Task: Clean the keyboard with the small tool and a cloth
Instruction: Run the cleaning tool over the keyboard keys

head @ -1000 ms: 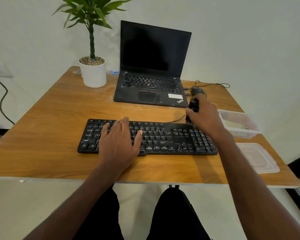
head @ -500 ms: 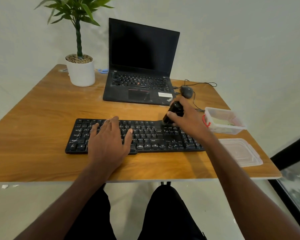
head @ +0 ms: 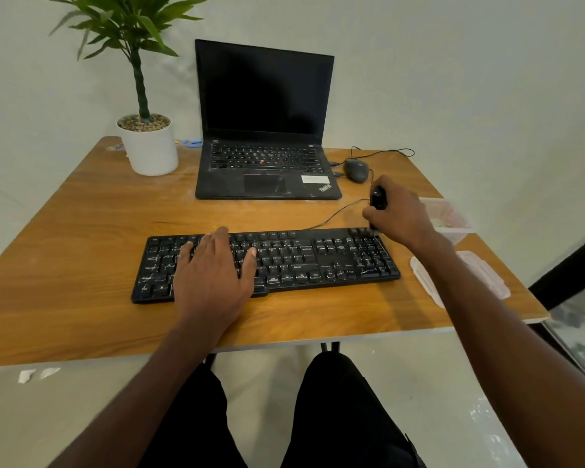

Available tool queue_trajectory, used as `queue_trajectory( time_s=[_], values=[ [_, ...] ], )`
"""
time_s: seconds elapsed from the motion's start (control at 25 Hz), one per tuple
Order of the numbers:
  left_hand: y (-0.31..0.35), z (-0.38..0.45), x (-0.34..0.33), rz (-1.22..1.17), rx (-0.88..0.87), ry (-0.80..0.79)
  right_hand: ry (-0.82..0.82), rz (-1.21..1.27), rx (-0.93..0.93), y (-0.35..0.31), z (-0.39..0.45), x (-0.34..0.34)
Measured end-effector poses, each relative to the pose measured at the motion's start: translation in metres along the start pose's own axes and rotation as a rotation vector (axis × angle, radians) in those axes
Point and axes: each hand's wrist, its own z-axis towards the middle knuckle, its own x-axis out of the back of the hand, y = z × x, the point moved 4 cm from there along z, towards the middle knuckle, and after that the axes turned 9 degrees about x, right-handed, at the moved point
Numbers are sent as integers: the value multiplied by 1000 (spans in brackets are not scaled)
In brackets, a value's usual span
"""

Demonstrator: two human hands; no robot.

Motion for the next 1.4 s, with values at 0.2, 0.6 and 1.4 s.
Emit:
queue_trajectory(
  time_s=[0.2,0.6,1.4],
  values=[
    [1,-1,1,10,5,-2,-42,115,-2,-10,4,-4],
    [1,0,-2,16,6,-5,-117,230,122,-9,-3,0],
    [-1,0,0,-20,-3,34,120,100,-24,4,-9,2]
  ],
)
